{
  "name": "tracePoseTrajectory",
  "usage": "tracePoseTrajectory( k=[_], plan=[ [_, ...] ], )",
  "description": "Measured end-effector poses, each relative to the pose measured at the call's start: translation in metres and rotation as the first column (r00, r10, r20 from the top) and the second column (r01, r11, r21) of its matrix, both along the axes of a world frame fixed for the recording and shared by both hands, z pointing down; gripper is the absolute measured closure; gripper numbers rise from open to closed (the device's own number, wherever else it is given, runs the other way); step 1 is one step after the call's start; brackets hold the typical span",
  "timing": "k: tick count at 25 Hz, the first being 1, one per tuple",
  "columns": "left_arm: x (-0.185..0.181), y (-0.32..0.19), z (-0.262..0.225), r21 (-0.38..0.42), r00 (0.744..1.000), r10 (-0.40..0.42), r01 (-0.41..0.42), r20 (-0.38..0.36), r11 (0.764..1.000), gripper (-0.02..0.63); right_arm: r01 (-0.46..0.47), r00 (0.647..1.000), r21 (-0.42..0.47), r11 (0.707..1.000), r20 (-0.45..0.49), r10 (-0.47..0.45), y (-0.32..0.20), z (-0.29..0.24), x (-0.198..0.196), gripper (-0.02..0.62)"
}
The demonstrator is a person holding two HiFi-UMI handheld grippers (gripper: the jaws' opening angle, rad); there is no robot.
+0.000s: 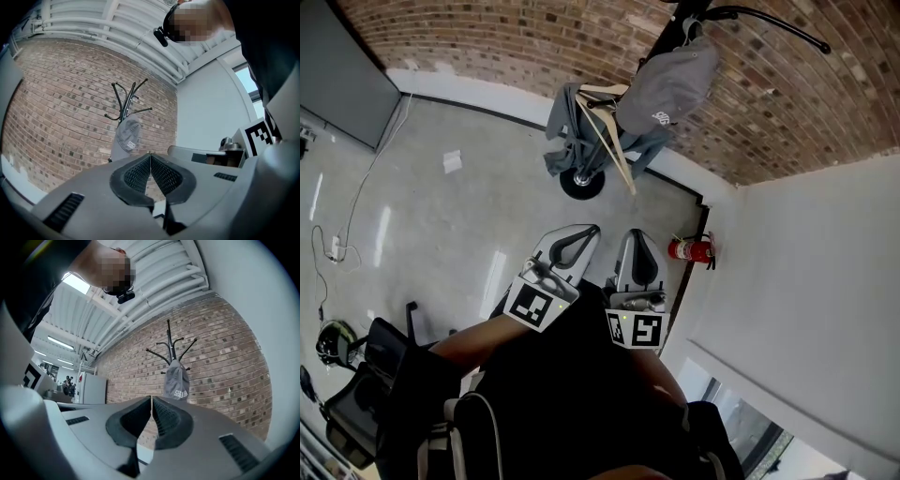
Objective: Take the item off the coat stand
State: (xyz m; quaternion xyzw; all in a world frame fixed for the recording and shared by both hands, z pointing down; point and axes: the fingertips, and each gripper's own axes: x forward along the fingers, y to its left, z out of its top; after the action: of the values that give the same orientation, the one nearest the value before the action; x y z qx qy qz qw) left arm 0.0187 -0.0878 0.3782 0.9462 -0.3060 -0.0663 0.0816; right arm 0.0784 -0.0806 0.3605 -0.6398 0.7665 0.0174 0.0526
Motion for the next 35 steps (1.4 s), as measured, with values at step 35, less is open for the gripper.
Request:
tracePoseTrajectory(
  k=[35],
  plan=[
    [-0.019, -0.084, 0.008, 0.033, 0.883, -0.468, 0.469, -0.019, 0.883, 0.588, 0.111, 0.993, 0.053, 0.992, 0.032, -0.113, -0.187, -0.030, 0.099, 0.483]
  ],
)
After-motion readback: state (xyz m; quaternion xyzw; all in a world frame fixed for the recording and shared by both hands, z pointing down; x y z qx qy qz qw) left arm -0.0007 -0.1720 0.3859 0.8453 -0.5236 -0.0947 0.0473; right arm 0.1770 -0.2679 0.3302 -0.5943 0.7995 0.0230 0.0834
